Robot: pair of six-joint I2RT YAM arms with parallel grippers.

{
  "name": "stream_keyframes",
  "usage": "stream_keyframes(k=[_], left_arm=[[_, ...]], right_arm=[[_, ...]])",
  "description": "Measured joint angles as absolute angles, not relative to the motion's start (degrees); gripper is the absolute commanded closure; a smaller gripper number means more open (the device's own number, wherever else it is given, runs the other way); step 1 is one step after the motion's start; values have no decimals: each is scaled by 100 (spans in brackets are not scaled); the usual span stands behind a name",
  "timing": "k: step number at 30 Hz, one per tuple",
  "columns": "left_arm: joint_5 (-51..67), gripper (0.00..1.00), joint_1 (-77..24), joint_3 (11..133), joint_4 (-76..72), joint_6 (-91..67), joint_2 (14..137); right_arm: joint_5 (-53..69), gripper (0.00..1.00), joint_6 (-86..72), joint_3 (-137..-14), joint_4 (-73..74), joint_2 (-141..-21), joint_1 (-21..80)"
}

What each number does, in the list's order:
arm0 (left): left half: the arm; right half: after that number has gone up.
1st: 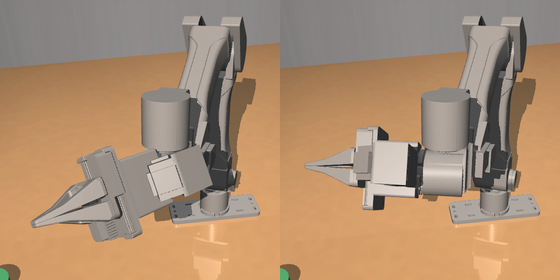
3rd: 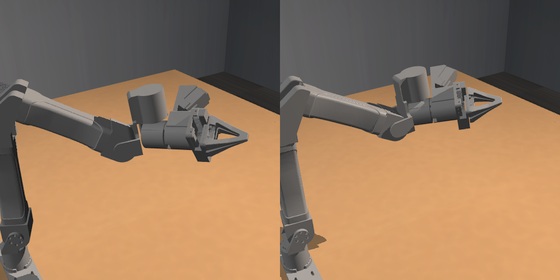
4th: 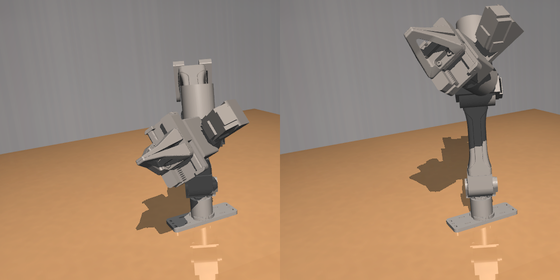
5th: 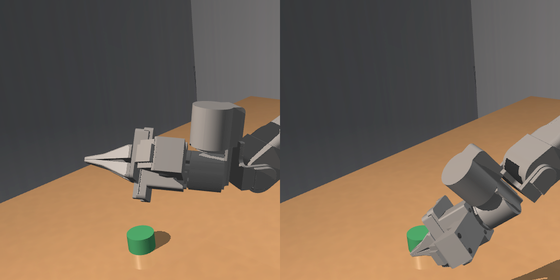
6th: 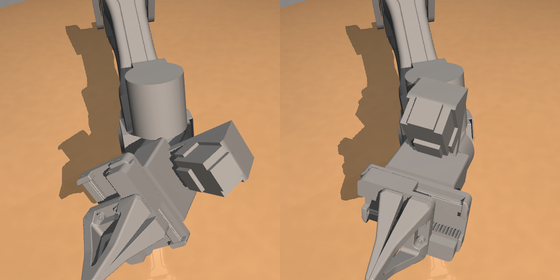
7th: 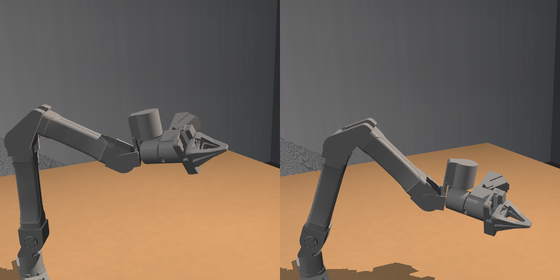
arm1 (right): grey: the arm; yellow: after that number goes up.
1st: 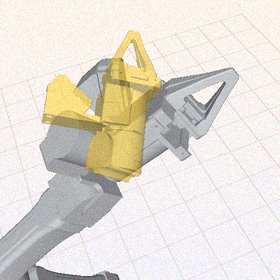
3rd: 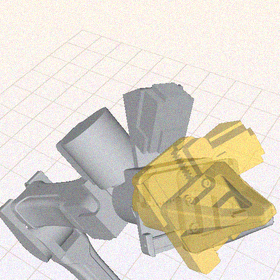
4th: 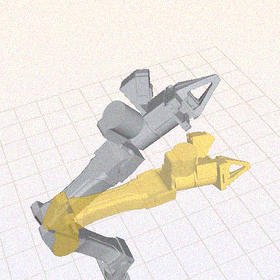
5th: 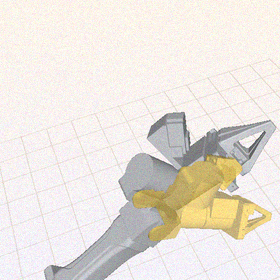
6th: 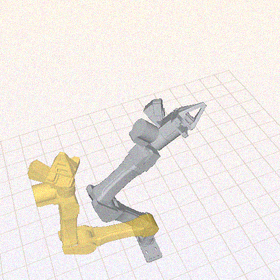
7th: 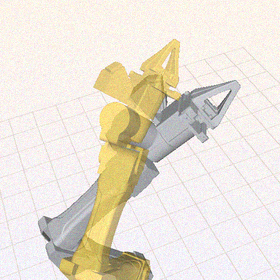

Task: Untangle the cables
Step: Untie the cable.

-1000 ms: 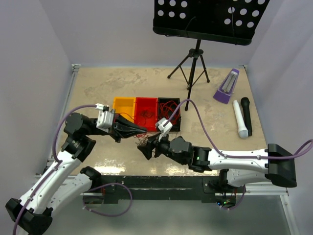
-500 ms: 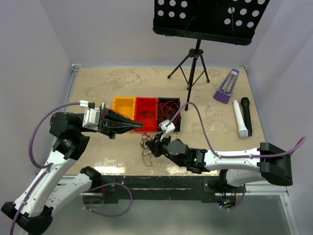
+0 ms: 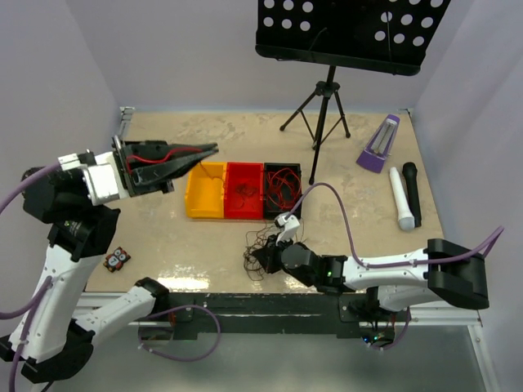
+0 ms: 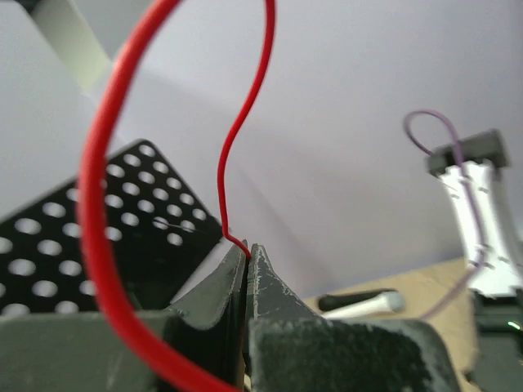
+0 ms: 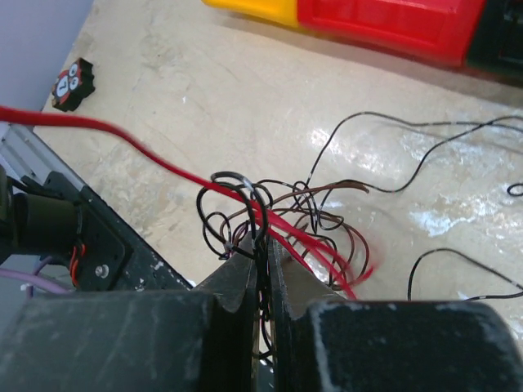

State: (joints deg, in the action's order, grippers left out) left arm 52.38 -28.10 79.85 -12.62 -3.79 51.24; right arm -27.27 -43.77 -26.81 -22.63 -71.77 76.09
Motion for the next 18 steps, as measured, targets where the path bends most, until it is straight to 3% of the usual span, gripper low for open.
stream_keyframes(k=[8, 18], left_arm=[[3148, 100, -2803, 9491, -840, 1341, 5706], [1116, 100, -2803, 9478, -1977, 2814, 5728]], right_arm=[[-2731, 100, -4853, -2412, -2071, -7194, 7612], [-2729, 100, -5063, -2309, -2064, -7146, 7612]])
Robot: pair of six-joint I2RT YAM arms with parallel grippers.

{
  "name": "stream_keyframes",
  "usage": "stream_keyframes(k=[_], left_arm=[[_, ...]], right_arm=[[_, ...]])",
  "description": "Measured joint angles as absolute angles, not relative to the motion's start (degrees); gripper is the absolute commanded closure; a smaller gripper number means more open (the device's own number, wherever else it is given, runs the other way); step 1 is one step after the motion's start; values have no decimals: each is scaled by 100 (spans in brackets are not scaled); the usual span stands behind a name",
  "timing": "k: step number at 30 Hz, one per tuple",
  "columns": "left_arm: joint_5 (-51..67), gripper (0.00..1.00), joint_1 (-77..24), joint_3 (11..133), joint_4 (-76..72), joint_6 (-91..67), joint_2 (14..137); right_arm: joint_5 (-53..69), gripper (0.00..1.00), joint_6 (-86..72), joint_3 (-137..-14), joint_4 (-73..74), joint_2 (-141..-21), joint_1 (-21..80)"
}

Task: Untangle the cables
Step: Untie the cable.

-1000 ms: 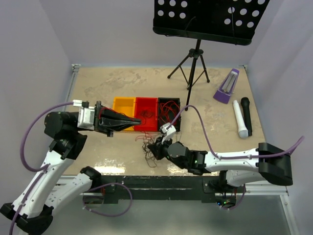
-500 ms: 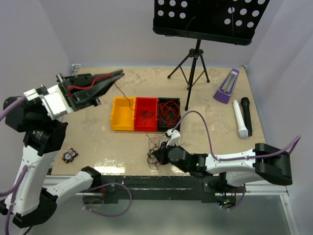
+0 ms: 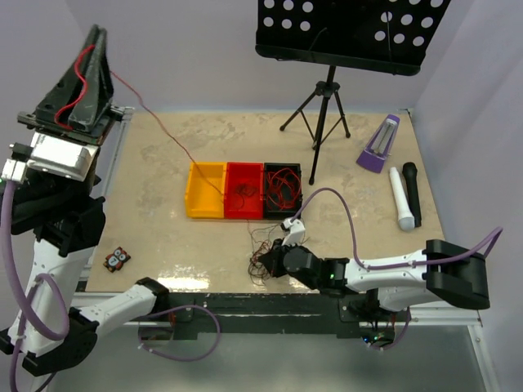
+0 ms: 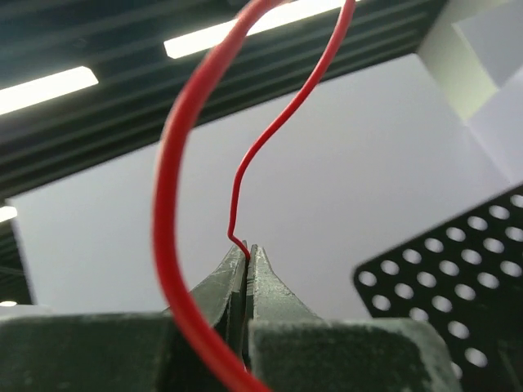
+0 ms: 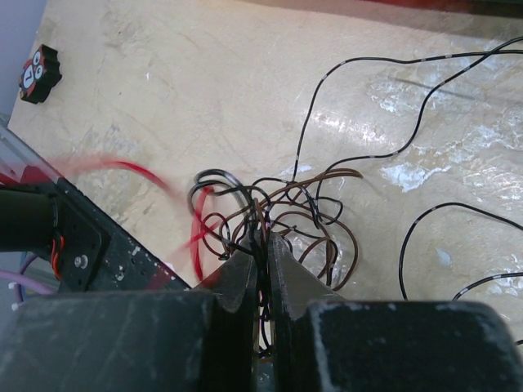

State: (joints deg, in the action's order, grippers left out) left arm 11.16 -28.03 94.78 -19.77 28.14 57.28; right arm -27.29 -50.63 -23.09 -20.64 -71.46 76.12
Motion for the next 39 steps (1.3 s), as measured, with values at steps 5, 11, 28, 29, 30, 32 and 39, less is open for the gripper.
stream_keyframes(k=[5, 11, 28, 29, 30, 32, 39], left_arm=[[567, 100, -2788, 9756, -2969, 3393, 5946], [517, 100, -2788, 10003, -3398, 3734, 5964], [399, 100, -2786, 11356, -3806, 4624, 6545], [379, 100, -2786, 11465, -3760, 4622, 6584], [390, 100, -2786, 11452, -3721, 4622, 6565], [491, 100, -2786, 11174, -3653, 4609, 6394], [864, 100, -2786, 9856, -3229, 4095, 5743]], right_arm=[[-2727, 100, -5120, -2270, -2056, -7157, 7612], [-2685, 99, -5183, -2226, -2053, -7290, 7612], [-2587, 76, -5542, -2145, -2176, -7747, 7612], [-2587, 69, -5555, -2139, -2174, -7756, 7612], [-2589, 64, -5564, -2134, -2167, -7749, 7612], [-2596, 55, -5551, -2139, -2117, -7671, 7612], [-2600, 32, -5280, -2681, -1577, -7078, 7612]])
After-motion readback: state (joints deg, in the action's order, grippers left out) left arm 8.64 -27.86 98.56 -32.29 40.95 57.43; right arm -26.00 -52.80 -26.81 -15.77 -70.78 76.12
